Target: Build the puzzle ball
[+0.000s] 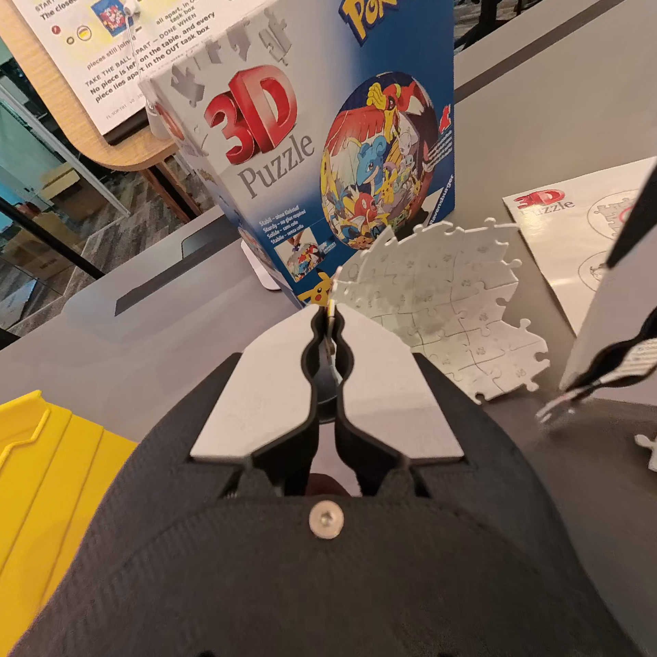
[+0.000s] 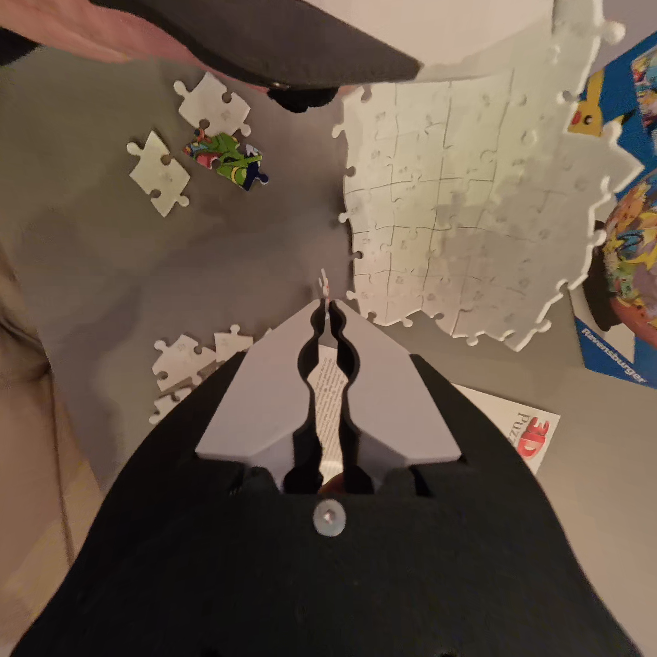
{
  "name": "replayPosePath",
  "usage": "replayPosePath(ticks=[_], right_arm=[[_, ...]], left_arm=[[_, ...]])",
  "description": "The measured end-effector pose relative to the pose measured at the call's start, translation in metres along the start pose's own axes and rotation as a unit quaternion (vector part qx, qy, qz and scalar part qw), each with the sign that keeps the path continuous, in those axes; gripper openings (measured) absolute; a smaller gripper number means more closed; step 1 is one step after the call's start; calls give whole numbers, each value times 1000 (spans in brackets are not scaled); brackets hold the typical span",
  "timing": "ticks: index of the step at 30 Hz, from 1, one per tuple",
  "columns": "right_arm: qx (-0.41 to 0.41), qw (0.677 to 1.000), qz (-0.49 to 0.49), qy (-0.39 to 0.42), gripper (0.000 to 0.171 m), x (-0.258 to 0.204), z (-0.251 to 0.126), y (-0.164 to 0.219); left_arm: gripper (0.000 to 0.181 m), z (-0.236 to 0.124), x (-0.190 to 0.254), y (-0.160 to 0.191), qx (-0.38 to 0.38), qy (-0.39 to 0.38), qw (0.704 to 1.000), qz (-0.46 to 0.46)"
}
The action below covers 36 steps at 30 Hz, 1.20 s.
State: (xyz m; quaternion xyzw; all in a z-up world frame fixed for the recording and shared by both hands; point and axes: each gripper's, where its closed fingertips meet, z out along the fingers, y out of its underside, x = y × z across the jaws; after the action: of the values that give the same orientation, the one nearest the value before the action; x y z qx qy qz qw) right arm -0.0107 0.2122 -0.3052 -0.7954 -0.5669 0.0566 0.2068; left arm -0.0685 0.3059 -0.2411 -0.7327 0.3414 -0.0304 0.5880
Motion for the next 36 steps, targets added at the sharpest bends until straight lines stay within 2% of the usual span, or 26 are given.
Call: replayPosePath(ticks=[6,9,17,21,22,23,25,30,36], right_arm=[[-67,994,-75,-52,0,-2,-2,2],[-91,990,-98,-41,0,7,2,5],[-67,993,-95,-5,6,11,17,8],[-42,994,-92,28,20,14,20,5],[-28,995,-92,35,16,14,20,3],[-19,995,-91,38,6,14,20,1],[-16,996,-80,45,2,17,19,3],[-2,998,-66,15,1,14,16,4],[-91,983,-145,-59,1,-2,-3,23]], left_arm=[[3,-1,5,-8,28,13,999,24],[3,0,4,-9,33,18,999,35],[3,-1,10,-12,47,28,998,44],[3,-2,12,-13,50,31,997,47],[3,-2,12,-13,50,30,997,48],[3,-2,12,-13,50,31,997,50],[3,-2,12,-13,52,29,997,49],[3,-2,14,-13,53,35,997,49],[3,-2,14,-15,59,37,996,49]])
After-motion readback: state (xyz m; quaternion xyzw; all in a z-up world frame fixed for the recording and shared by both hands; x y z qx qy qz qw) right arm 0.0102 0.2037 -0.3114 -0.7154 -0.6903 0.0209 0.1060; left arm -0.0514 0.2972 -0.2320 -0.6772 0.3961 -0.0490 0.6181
